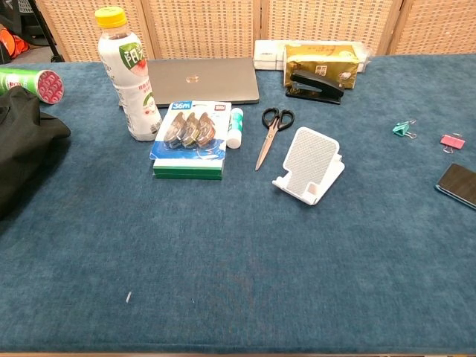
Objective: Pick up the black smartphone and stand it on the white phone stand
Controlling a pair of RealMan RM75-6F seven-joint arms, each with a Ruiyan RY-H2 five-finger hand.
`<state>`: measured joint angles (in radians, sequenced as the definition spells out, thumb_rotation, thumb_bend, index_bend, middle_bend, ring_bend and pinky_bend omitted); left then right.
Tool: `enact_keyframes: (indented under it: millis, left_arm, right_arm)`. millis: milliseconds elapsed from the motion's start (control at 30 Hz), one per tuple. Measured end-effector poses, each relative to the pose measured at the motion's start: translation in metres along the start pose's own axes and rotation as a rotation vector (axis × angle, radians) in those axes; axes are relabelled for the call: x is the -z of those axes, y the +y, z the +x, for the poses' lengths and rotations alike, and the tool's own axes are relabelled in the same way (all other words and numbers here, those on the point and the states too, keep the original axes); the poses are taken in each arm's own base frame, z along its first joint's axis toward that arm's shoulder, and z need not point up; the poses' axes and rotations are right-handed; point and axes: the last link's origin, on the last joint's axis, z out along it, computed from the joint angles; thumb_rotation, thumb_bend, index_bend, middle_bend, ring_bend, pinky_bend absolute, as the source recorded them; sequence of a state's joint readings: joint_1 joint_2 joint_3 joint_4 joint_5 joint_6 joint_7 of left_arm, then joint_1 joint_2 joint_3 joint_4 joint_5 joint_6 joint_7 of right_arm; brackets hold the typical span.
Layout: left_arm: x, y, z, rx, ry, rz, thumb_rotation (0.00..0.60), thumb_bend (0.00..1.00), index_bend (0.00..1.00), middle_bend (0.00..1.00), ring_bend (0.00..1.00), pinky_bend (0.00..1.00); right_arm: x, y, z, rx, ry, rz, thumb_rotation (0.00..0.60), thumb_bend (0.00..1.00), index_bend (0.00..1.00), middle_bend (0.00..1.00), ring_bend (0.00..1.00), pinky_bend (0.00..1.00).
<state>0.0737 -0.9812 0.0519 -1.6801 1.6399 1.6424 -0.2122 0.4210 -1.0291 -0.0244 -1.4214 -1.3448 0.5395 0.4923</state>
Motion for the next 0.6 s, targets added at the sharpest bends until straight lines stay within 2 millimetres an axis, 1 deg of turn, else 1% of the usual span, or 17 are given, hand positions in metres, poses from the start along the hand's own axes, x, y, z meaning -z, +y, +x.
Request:
enact_keyframes:
  millis: [167,300,600]
  left_arm:
    - [0.000,0.000,0.000,0.001,-0.002,-0.001,0.600,0.00,0.00,0.00,0.00,0.00]
    - [0.000,0.000,0.001,0.004,-0.002,-0.001,0.600,0.00,0.00,0.00,0.00,0.00]
    - [0.001,-0.001,0.002,0.009,-0.001,-0.004,0.600,0.00,0.00,0.00,0.00,0.00]
  right_arm:
    - [0.010,-0.017,-0.009,0.043,-0.045,0.050,0.600,0.83,0.25,0.15,0.00,0.00]
    - [0.018,-0.035,-0.019,0.088,-0.088,0.103,0.600,0.83,0.25,0.15,0.00,0.00]
    - [0.025,-0.072,-0.038,0.164,-0.159,0.201,0.600,0.83,0.25,0.15,0.00,0.00]
